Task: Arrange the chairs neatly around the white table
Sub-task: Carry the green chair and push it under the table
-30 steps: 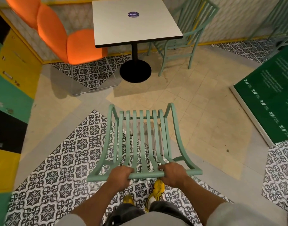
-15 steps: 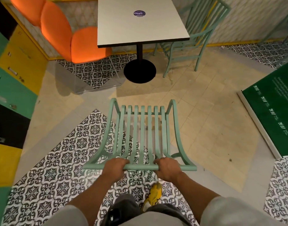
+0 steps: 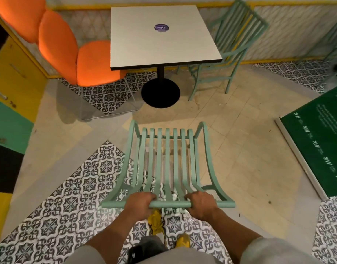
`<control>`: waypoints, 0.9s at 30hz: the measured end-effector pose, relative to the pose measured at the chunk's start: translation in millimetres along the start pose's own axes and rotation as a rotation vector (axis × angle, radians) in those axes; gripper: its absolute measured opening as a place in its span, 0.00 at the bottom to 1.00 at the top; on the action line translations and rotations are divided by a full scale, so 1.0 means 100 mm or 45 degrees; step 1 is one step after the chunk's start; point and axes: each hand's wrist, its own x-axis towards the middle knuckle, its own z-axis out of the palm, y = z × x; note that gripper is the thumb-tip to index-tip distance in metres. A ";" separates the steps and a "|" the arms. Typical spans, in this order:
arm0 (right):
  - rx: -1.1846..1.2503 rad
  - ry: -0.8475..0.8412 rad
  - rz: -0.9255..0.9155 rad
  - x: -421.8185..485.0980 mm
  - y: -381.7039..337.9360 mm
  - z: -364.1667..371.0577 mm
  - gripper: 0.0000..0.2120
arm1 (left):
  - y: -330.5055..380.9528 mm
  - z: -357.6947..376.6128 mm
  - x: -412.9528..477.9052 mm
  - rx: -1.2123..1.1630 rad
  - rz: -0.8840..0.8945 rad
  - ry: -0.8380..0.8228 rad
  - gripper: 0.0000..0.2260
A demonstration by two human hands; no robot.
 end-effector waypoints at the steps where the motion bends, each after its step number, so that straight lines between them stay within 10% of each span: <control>1: -0.015 -0.005 0.005 0.04 0.03 -0.04 0.21 | 0.02 -0.04 0.06 0.008 0.014 -0.022 0.18; 27: -0.172 -0.025 -0.078 1.76 0.79 -1.52 0.23 | 0.02 -1.18 1.87 -0.028 -0.038 0.091 0.16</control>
